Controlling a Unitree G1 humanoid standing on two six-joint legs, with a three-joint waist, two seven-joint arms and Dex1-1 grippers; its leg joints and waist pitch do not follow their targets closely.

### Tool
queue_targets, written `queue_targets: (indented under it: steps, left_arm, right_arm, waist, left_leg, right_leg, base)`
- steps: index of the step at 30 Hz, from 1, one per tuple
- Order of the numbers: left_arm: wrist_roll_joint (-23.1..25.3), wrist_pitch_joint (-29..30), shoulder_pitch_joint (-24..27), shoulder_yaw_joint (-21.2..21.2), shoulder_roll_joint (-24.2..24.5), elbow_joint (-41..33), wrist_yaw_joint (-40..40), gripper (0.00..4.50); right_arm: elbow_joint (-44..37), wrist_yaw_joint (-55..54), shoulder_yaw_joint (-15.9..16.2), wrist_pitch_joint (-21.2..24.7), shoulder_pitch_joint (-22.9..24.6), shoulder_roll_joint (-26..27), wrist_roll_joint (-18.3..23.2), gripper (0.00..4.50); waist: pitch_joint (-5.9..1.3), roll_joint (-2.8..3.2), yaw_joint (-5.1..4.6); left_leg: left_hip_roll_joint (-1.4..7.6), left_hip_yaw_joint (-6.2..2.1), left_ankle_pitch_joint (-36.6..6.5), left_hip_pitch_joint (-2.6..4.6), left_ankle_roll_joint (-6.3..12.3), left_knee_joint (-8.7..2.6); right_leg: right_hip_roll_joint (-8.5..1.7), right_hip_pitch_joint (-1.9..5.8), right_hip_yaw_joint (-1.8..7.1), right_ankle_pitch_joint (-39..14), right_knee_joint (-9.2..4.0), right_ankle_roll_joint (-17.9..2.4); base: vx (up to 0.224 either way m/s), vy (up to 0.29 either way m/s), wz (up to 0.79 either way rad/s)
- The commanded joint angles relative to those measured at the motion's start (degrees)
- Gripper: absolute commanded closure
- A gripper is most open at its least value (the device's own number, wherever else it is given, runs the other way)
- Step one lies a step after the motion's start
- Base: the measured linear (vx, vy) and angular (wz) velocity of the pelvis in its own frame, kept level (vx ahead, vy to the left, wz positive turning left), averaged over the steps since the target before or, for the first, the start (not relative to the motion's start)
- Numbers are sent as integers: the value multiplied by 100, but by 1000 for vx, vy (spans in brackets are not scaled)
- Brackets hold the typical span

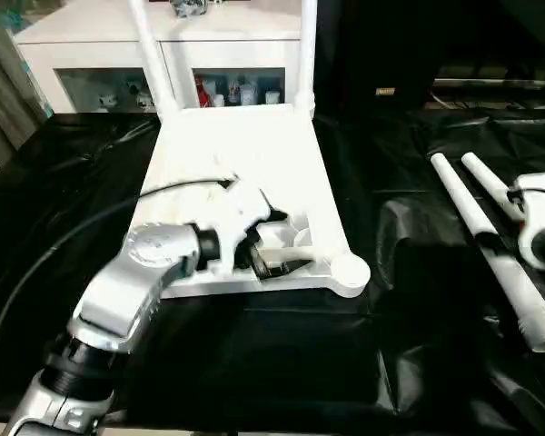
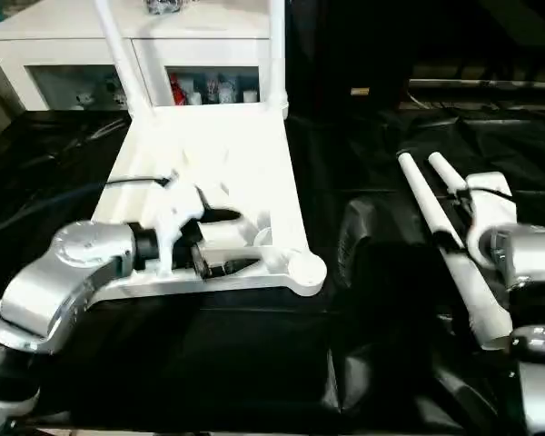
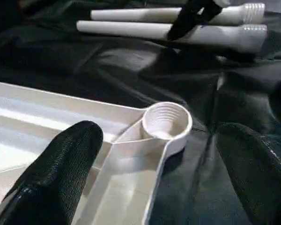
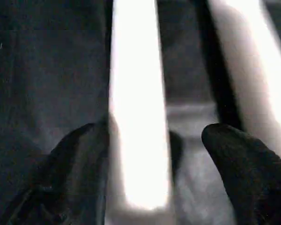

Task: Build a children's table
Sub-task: Pick table leg

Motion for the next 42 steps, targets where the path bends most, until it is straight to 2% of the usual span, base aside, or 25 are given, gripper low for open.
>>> queue_targets:
  steps: [1,3,6,7,10,13,18,20,22,23,24,27,31,38,42]
  left_arm:
    - [-62,102,-3,-27,87,-158,-6,3]
    - [-89,158,2,-27,118,-217,2,3]
    - [-111,232,-5,-9,138,-283,19,3]
    - [-105,236,-6,-2,140,-297,29,3]
    - [-103,264,-1,25,144,-340,54,3]
    - [-124,270,-2,23,178,-358,80,3]
    - [-113,275,-30,-14,168,-358,126,3]
    - [-85,260,-37,-27,169,-339,139,0]
    - [-58,235,-37,-41,193,-326,144,0]
    - [-58,227,-37,-42,200,-313,146,0]
    - [-63,223,-36,-41,205,-302,147,0]
    - [-56,213,-52,-68,233,-292,148,0]
    - [-36,195,-60,-75,248,-286,151,0]
    - [-41,205,-61,-77,315,-324,138,0]
    - [22,171,-75,-108,390,-315,126,0]
  right_arm:
    - [219,174,-74,161,-152,-10,163,53]
    - [405,391,-125,306,-253,-3,292,53]
    - [433,861,30,584,-334,-7,383,53]
    - [354,974,63,684,-334,14,436,53]
    - [178,1152,95,862,-355,88,564,53]
    - [74,1218,117,990,-443,223,692,53]
    - [302,1179,288,849,-429,342,474,53]
    - [435,1057,353,746,-350,463,379,89]
    - [428,1041,382,746,-290,535,393,89]
    - [445,1050,377,738,-260,597,430,108]
    - [467,1049,368,730,-235,661,470,124]
    - [495,1015,408,681,-181,848,523,140]
    - [523,985,422,643,-169,951,470,176]
    - [557,803,304,592,-267,977,432,233]
    - [481,651,110,604,-345,904,492,258]
  waist:
    - [-408,-187,7]
    - [-407,-214,10]
    - [-396,-220,12]
    - [-392,-289,8]
    - [-386,-241,26]
    - [-387,-265,20]
    - [-391,-262,24]
    - [-395,-249,25]
    - [-398,-242,21]
    - [-398,-227,26]
    - [-403,-239,18]
    - [-394,-221,-4]
    - [-391,-229,-35]
    - [-381,-243,-69]
    - [-383,-244,-65]
  left_leg:
    - [74,18,-1174,64,199,-314]
    - [72,17,-1204,59,193,-310]
    - [80,14,-1271,57,186,-308]
    - [85,21,-1267,54,196,-312]
    - [92,6,-1331,76,141,-317]
    - [90,-9,-1353,59,101,-334]
    - [94,-9,-1377,73,43,-328]
    - [97,-10,-1373,79,14,-331]
    - [97,-17,-1383,71,-8,-341]
    - [97,-19,-1402,80,-14,-343]
    - [99,-23,-1438,75,-22,-349]
    - [97,-32,-1580,79,-63,-362]
    - [91,-47,-1783,101,-119,-372]
    - [89,-63,-2036,135,-169,-378]
    - [85,-68,-2045,132,-174,-382]
  right_leg:
    - [-186,309,141,-2041,-466,-1085]
    - [-186,312,133,-2141,-459,-1059]
    - [-180,303,126,-2288,-463,-1029]
    - [-184,301,125,-2350,-480,-983]
    - [-191,271,126,-2581,-495,-889]
    - [-191,283,122,-2548,-480,-864]
    - [-206,262,137,-2528,-483,-900]
    - [-209,250,141,-2463,-478,-931]
    - [-203,267,141,-2359,-465,-950]
    - [-202,265,142,-2341,-466,-954]
    - [-201,278,142,-2269,-455,-974]
    - [-208,277,136,-2356,-469,-955]
    - [-204,265,127,-2543,-495,-902]
    - [-208,231,116,-2833,-535,-804]
    - [-205,229,113,-2869,-537,-760]
  base:
    - [0,0,0]
    - [0,0,0]
    - [0,0,0]
    - [0,0,0]
    - [0,0,0]
    - [0,0,0]
    - [0,0,0]
    - [0,0,0]
    - [0,0,0]
    - [0,0,0]
    - [0,0,0]
    - [0,0,0]
    - [0,0,0]
    - [0,0,0]
    - [0,0,0]
